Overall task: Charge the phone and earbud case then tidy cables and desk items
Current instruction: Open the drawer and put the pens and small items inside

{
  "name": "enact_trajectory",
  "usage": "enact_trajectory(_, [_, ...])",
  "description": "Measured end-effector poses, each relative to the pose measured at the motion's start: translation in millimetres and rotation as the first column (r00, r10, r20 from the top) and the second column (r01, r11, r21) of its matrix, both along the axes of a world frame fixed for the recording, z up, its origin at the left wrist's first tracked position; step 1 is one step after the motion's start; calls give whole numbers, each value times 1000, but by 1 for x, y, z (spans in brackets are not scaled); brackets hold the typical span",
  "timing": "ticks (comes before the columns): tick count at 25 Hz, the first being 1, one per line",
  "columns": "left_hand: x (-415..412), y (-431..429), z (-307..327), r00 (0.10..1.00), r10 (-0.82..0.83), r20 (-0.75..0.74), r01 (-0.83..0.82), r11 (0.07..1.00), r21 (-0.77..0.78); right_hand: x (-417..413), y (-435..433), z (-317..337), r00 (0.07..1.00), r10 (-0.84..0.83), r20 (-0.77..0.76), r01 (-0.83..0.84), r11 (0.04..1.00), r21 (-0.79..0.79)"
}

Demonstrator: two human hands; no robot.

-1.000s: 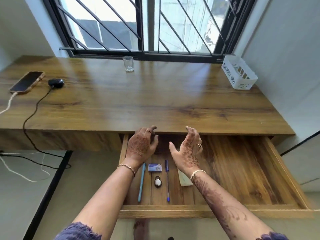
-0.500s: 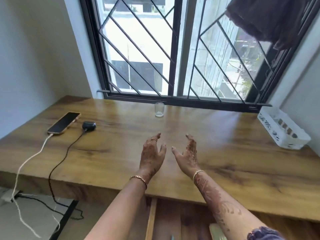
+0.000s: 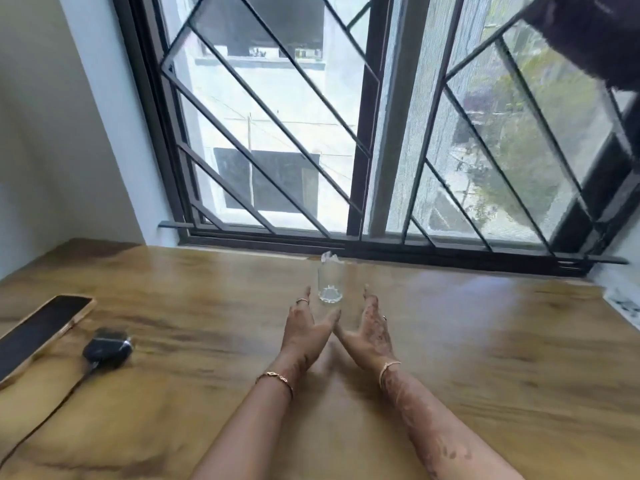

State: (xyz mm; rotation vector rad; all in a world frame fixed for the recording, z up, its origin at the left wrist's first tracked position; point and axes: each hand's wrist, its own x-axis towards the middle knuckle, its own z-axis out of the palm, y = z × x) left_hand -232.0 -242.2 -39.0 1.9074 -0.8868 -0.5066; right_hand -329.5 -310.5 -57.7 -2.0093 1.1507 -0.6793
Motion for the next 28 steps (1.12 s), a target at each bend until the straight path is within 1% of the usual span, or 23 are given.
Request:
enact_trajectory(3, [24,-33,2,987,2,162,-8,999,38,35,-36,4,998,65,26,-62,993,-99])
enact_trajectory(4, [32,-43,1,982,0,190,-8,999,43,45,-48,3,997,71,38,-66,991,-116])
enact_trajectory(5, [38,-51,1,983,-4,185,-6,999,50,51,-56,3,996,81,43,-75,989,-124])
enact_trajectory(8, [49,-62,-5,994,-31,103,24,997,69,61,-63,-2,994,89,60,-82,991,-108])
enact_trajectory(10, [49,-59,-8,997,-44,64,41,999,36,59,-61,-6,994,73,78,-62,989,-133])
enact_trajectory(13, [35,-43,2,998,-64,-25,62,996,-62,45,-53,-1,993,83,81,-69,985,-161])
enact_trajectory(17, [3,-9,27,993,-72,-90,59,988,-141,8,-23,30,991,103,87,-88,983,-160])
enact_trajectory(20, [-32,14,48,988,-122,-96,110,987,-120,-40,2,51,993,88,78,-78,989,-127])
enact_trajectory(23, [-78,42,74,983,-183,-19,182,981,-64,-98,32,77,994,77,74,-67,989,-130])
enact_trajectory(28, [-175,102,105,971,-234,-46,230,971,-71,-207,97,110,996,55,63,-48,993,-111])
